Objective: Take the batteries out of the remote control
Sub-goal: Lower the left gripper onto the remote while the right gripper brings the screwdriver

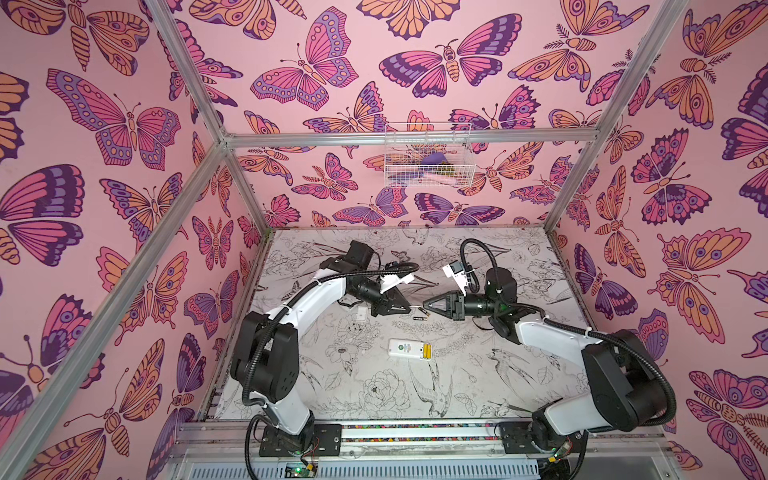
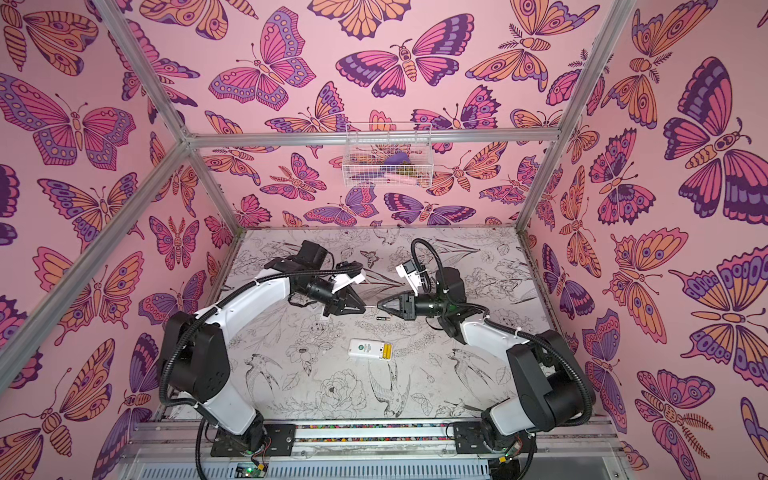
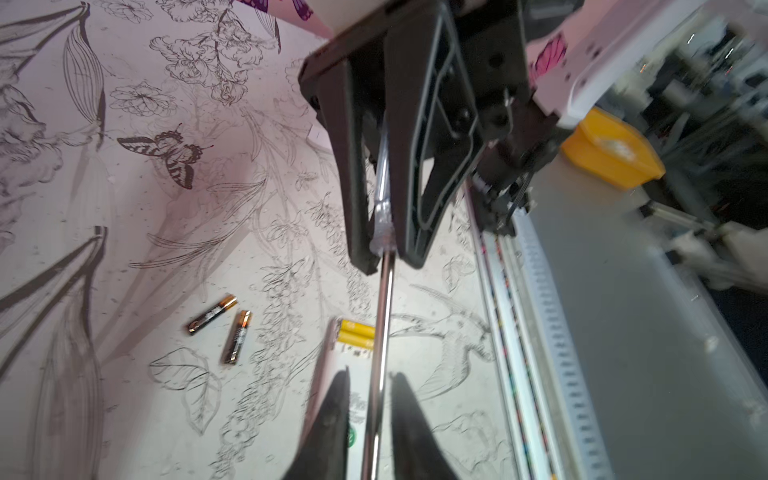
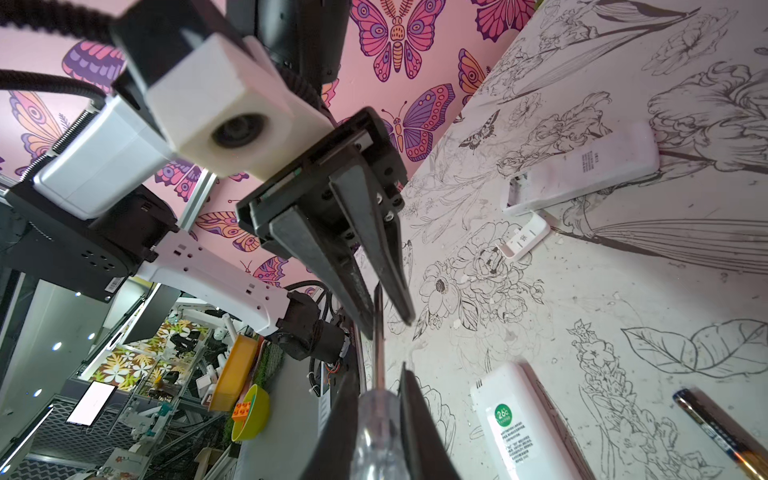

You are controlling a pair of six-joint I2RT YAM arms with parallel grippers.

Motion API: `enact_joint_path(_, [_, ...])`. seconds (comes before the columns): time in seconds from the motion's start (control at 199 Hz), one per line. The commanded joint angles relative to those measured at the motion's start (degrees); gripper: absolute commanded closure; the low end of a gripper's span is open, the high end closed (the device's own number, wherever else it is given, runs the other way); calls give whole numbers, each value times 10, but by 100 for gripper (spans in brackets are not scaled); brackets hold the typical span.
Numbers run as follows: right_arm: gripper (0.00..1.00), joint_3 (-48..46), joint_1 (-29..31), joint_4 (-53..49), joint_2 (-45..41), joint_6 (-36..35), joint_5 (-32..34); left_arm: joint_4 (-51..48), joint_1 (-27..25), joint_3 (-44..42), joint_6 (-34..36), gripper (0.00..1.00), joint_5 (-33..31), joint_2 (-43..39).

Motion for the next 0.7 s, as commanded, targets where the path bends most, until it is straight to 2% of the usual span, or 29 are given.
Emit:
enact_joint_path(0.0, [100,-3,-4,-87,-45,-75,4,-23,0,4,34,61,-57,-13])
enact_joint_path(0.155, [100,-17,-27,-261,-130,-211,16,-48,2,-14,87,48,-102,-16])
enact_joint_path(0.216, [100,-18,-27,-334,-164,-278,51,-54,-2,-21,100,44,-118,-10])
enact_joint_path(0.331, [100,-37,-25,-331,-200,-306,89,-54,-17,-46,126,37,-139,-4])
enact_joint_path(0.541, [100,-12,-23,-511,-251,-503,129,-51,-35,-76,173,30,-179,17])
enact_joint_path(0.697, [100,-25,-20,-537,-274,-569,137,-19,-48,-88,185,24,-200,38])
